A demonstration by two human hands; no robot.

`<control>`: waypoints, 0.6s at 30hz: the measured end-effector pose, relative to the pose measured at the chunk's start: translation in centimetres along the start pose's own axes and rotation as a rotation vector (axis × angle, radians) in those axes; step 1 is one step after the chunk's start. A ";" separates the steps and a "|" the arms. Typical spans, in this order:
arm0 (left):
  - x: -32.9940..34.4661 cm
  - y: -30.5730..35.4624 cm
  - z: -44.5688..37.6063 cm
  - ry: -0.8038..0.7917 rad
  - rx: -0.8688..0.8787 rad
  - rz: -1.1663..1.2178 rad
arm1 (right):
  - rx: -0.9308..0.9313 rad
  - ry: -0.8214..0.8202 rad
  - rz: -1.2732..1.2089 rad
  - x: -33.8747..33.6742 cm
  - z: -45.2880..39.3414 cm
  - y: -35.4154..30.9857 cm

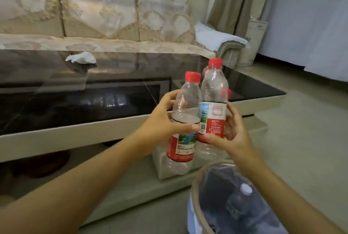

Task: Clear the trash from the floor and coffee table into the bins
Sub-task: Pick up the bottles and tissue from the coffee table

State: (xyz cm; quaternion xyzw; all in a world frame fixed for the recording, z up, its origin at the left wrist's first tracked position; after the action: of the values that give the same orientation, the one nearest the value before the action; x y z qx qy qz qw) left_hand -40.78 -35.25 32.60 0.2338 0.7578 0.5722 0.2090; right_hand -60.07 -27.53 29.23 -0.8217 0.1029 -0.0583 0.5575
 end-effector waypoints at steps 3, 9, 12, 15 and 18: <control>4.9 -3.0 0.2 0.000 -0.037 0.094 | 0.093 0.071 0.058 -3.6 3.3 1.0; 11.0 -9.0 1.7 -0.061 -0.194 0.094 | 0.298 0.105 0.197 -8.3 8.3 4.5; 11.4 -10.7 1.9 -0.053 -0.245 0.059 | 0.342 0.079 0.241 -8.7 9.6 6.4; 11.1 -11.4 2.3 -0.027 -0.292 0.046 | 0.354 0.090 0.252 -8.1 10.2 8.4; 10.3 -11.3 2.1 0.016 -0.275 0.023 | 0.318 0.140 0.177 -7.5 9.7 9.2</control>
State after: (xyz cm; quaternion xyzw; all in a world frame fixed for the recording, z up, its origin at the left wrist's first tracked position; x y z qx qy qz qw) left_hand -49.13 -30.17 20.68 0.2071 0.6711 0.6748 0.2265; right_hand -66.27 -20.25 17.25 -0.7049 0.2025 -0.0814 0.6748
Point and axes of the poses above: each hand's wrist, its own z-axis away from the middle knuckle, its own x-axis out of the palm, y = z × x, the point moved 1 cm from there along -z, towards the middle knuckle, and after that the axes turned 1 degree about -z, right-handed, at the moved point
